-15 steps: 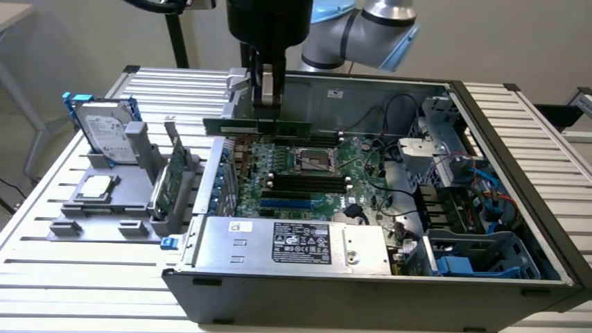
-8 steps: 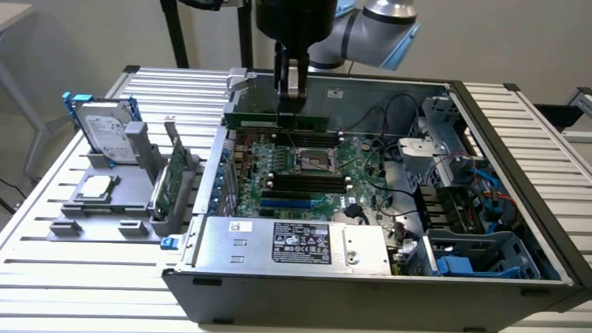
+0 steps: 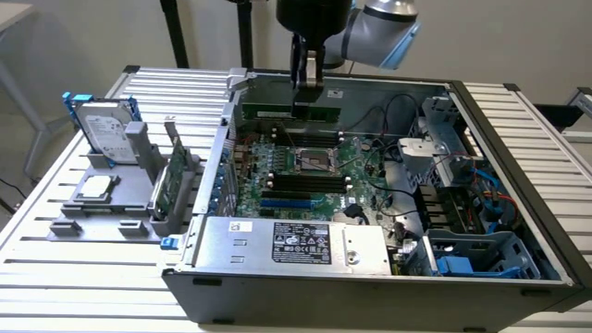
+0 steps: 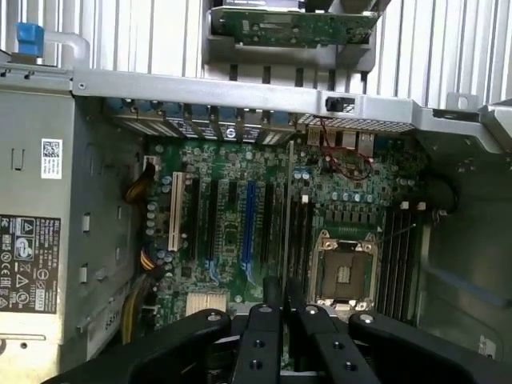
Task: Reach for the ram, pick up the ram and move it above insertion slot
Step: 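Pick up the ram and move it above insertion slot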
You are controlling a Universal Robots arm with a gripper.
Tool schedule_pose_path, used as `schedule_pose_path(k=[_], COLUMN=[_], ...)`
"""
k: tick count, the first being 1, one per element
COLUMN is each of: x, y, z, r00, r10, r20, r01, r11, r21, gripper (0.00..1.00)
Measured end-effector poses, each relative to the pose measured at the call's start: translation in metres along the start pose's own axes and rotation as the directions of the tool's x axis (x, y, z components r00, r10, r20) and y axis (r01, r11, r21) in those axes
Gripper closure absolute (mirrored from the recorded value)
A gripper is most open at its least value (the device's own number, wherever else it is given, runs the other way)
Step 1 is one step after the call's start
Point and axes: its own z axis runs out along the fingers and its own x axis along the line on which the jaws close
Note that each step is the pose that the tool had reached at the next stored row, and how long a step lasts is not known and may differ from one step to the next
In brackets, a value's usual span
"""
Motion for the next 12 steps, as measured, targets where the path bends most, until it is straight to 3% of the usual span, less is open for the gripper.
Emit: schedule_pose_path(k=[7,12], x=[-0.026,-0.033], y=[-0.0157,-0.0317], z=[0.0073,0.015], r00=[1.0,1.0], r10=[0.0,0.0], r20=[-0.0005,-0.0006], r01=[0.0,0.0], r11=[1.0,1.0], r21=[0.0,-0.0001], gripper=[0.86,0.86])
